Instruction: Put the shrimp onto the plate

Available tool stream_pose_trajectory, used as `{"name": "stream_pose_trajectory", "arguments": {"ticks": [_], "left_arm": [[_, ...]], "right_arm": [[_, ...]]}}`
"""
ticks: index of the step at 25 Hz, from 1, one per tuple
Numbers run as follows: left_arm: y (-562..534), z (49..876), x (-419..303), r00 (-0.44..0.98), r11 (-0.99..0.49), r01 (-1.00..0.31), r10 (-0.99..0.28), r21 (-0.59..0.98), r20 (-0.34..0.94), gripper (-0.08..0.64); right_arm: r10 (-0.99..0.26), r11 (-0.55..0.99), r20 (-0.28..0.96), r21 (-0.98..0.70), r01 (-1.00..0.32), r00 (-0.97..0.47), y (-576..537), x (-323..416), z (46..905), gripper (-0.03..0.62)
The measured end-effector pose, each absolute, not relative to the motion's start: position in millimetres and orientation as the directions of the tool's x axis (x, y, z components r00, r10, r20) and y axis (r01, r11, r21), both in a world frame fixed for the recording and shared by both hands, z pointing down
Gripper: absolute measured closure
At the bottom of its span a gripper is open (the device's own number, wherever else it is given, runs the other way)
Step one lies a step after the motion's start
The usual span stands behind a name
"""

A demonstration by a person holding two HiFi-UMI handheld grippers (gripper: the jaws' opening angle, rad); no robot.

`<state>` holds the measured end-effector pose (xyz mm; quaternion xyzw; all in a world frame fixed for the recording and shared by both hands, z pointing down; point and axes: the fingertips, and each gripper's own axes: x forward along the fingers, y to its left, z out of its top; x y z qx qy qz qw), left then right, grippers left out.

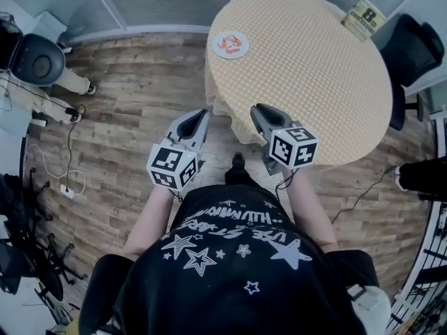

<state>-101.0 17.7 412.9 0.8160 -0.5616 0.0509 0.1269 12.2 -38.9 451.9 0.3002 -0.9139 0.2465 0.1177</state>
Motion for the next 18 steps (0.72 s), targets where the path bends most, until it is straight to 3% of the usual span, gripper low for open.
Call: {"name": "stream_pose_trajectory", "arguments": {"ticks": [18], "left_arm": [[89.7,418.4,-87.0,0.425,-0.388,-0.900,-0.884,0.200,0.198,0.551]], "right_arm": [[-0.544,0.656,0.439,-0.310,-0.689,-0.715,54.4,50.4,455.2,0.532]]}}
